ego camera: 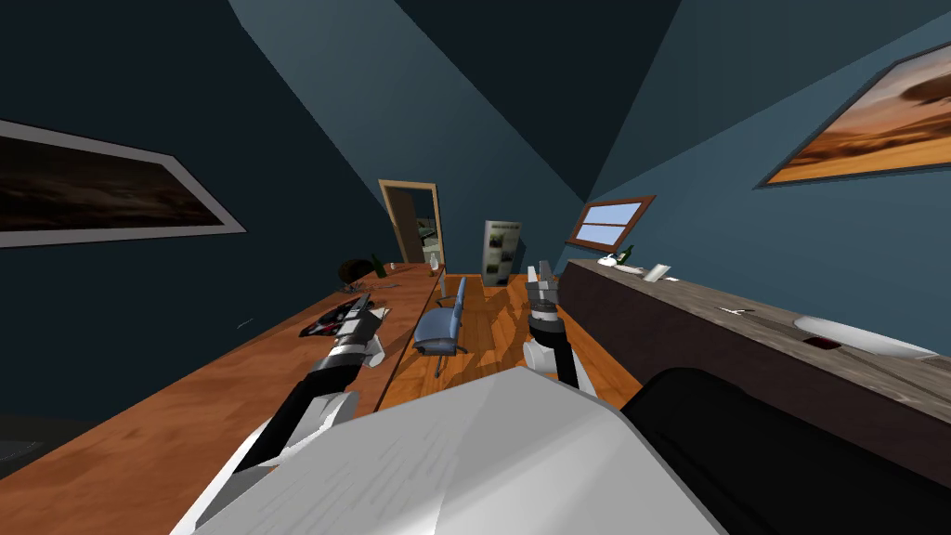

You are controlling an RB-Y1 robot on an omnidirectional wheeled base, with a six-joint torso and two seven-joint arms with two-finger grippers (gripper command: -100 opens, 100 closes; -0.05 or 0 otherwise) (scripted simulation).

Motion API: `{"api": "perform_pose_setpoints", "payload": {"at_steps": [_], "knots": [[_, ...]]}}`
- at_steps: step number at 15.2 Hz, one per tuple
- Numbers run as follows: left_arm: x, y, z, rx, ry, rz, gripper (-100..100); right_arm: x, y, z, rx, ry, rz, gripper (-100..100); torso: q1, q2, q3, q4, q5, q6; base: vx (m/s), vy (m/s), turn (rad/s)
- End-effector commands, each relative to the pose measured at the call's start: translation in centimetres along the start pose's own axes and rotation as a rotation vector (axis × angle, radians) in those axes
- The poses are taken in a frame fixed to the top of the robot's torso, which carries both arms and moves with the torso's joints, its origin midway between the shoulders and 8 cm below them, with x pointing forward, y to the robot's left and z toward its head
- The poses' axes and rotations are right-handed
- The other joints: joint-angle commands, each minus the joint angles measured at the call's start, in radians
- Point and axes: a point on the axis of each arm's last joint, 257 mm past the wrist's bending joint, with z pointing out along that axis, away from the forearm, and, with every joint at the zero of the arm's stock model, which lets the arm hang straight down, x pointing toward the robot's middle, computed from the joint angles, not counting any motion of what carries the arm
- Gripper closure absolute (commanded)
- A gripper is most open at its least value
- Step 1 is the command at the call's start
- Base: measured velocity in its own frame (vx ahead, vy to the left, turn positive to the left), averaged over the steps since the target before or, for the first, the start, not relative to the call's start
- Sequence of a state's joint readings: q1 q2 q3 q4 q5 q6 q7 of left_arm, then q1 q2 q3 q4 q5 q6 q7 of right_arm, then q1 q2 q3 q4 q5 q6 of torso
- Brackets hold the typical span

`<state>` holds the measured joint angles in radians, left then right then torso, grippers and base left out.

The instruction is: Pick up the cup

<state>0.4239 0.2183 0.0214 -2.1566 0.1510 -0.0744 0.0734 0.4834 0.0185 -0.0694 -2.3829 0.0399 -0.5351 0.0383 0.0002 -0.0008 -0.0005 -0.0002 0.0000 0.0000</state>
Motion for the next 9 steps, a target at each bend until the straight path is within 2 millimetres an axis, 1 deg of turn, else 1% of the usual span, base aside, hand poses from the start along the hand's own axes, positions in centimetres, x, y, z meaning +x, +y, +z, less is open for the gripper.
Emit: {"api": "perform_pose_setpoints", "payload": {"at_steps": [1,4,5,6,7,8,9], "knots": [[-0.6,1.8,0.1,-0.061,0.002,-0.016,-100,0.0,0.0,0.0,0.000,0.000,0.000,0,0.000,0.000,0.000,0.000,0.000,0.000,0.010,-0.003,-0.002],[-1.2,4.0,0.1,-0.144,-0.001,-0.028,-100,0.0,0.0,0.0,0.000,0.000,0.000,0,0.000,0.000,0.000,0.000,0.000,0.000,0.013,-0.003,-0.004],[-1.2,4.2,0.0,-0.153,-0.001,-0.028,-100,0.0,0.0,0.0,0.000,0.000,0.000,0,0.000,0.000,0.000,0.000,0.000,0.000,0.010,-0.001,0.001],[-1.7,5.3,0.1,-0.194,-0.002,-0.040,-100,0.0,0.0,0.0,0.000,0.000,0.000,0,0.000,0.000,0.000,0.000,0.000,0.000,0.012,-0.001,-0.002],[-1.7,5.8,-0.1,-0.215,-0.003,-0.040,-100,0.0,0.0,0.0,0.000,0.000,0.000,0,0.000,0.000,0.000,0.000,0.000,0.000,0.012,-0.001,-0.005],[-1.8,5.9,-0.1,-0.218,-0.003,-0.040,-100,0.0,0.0,0.0,0.000,0.000,0.000,0,0.000,0.000,0.000,0.000,0.000,0.000,0.008,0.000,0.000],[-2.3,6.7,-0.1,-0.251,-0.004,-0.054,-100,0.0,0.0,0.0,0.000,0.000,0.000,0,0.000,0.000,0.000,0.000,0.000,0.000,0.011,-0.001,-0.002]]}}
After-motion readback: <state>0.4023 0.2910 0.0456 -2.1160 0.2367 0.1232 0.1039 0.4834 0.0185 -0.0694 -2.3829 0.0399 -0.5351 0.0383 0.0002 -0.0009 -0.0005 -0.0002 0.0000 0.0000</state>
